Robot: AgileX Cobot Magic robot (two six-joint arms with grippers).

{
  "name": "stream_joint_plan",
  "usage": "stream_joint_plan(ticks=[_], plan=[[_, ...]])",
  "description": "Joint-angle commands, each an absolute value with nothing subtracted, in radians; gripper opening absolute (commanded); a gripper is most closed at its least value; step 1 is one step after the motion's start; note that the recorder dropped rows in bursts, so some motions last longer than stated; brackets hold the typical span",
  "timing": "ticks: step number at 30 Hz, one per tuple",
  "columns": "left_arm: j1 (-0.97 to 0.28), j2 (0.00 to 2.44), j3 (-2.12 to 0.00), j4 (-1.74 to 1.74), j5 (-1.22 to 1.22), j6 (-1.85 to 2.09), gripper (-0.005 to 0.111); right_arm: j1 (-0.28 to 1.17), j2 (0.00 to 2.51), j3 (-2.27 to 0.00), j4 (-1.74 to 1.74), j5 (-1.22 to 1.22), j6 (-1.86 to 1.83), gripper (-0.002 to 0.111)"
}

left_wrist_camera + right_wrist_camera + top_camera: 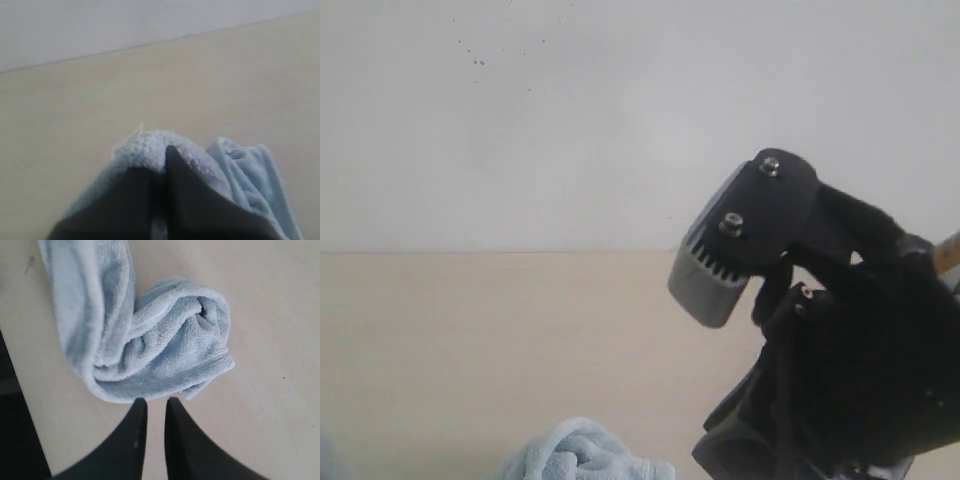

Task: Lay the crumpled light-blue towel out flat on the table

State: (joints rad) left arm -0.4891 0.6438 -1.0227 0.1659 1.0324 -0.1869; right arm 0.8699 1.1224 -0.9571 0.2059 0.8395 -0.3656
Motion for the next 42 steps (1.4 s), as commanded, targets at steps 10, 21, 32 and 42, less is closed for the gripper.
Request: stream_joint_plan(ticks=[10,21,32,42], plan=[[-0.488,0.575,-1.040,0.381,1.139,-0.284,0.004,0.866,1.382,-0.953,0.223,0.831,-0.478,0.038],[-0.488,0.542,-1.040,0.401,1.152,-0.288,0.004,0.869,1.475,-0.758,0.239,0.616,-0.599,0.038],[-0.488,0.542,-1.040,0.356,1.152,-0.288,0.004,0.905,1.583,-0.748,0.122,0.452,-0.728,0.038],[-0.488,0.542,-1.040,0.336,1.152,-0.288,0.004,0.908,1.697,-0.748,0.038,0.265,-0.727,0.038]])
